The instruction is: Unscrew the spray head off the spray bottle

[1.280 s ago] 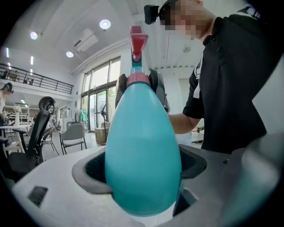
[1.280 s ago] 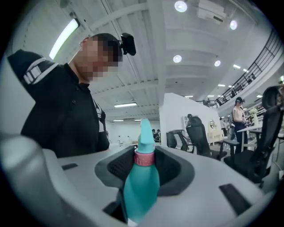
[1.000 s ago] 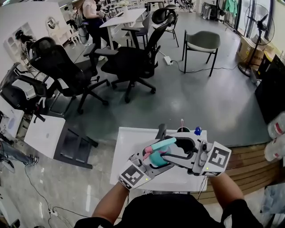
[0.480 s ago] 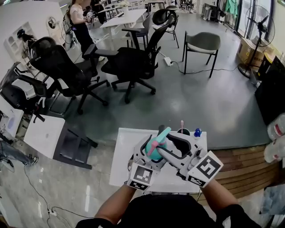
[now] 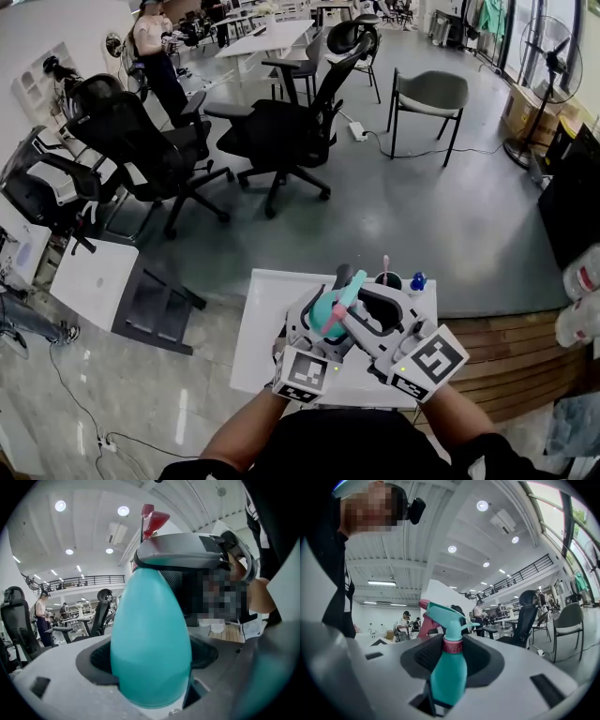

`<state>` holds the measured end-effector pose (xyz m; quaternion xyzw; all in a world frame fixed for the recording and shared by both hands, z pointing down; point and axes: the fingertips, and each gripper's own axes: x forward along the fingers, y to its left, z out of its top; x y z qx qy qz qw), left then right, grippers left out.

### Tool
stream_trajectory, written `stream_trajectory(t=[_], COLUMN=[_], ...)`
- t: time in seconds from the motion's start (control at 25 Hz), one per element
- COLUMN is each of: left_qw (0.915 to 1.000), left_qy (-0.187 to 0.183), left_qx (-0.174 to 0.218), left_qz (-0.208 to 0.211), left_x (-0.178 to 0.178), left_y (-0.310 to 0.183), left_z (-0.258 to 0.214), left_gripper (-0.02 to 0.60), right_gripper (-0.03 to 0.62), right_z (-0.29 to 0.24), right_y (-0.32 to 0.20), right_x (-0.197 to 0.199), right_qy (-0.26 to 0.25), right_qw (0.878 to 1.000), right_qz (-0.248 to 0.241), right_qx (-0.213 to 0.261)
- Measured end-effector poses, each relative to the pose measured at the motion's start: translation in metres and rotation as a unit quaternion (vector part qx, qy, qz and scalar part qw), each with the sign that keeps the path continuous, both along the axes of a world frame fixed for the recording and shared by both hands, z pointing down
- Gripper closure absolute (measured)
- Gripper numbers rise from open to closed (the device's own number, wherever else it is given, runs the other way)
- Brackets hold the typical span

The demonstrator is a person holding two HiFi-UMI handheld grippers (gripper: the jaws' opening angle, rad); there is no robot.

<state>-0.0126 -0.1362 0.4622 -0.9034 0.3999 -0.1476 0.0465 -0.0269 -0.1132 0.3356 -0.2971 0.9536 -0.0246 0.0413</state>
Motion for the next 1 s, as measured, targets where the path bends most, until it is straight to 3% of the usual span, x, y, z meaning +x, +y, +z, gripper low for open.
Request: stream_trajectory(t=[0.24,0.4,0.48,0.6,0.72,0.8,0.88,1.0], left_qw=[0.9967,0.9825,0.9687,0.9399,0.9088,0.8925,0.8798,0.872], left_qy=[0.015,0.032,0.031,0.038,0.046,0.043,0.045,0.057], left_qx=[0.003,-0.012,-0.013,-0.018,-0.028,-0.03,-0.033,-0.037], left_qz=[0.08,0.183,0.246,0.339,0.414,0.448,0.472,0.485], left_x=[0.012,0.023,0.025,0.026,0.029,0.031,0.034,0.038], left_y=[0.01,0.031,0.045,0.069,0.095,0.109,0.119,0.127], left_z=[-0.016,-0.02,-0.023,-0.032,-0.038,-0.037,-0.035,-0.038], left_gripper=[0.152,0.152,0.152,0.152,0.152,0.152,0.152,0.152], right_gripper=[0.457,0.457,0.459,0.459,0.459,0.459,0.459,0.457], right_z=[-0.003,-0.007,-0.009,-0.013,-0.016,-0.017,-0.016,-0.017], right_y=[0.006,0.019,0.031,0.054,0.075,0.086,0.095,0.101], right_x=[0.001,0.003,0.001,-0.005,-0.005,-0.003,0.0,0.003], right_qy=[0.009,0.015,0.024,0.025,0.027,0.027,0.021,0.007], right_qw=[0.999,0.994,0.988,0.975,0.956,0.942,0.93,0.92], right_qz=[-0.046,-0.109,-0.15,-0.22,-0.293,-0.335,-0.367,-0.39], right_qx=[0.002,0.011,0.019,0.005,0.012,0.02,0.025,0.025])
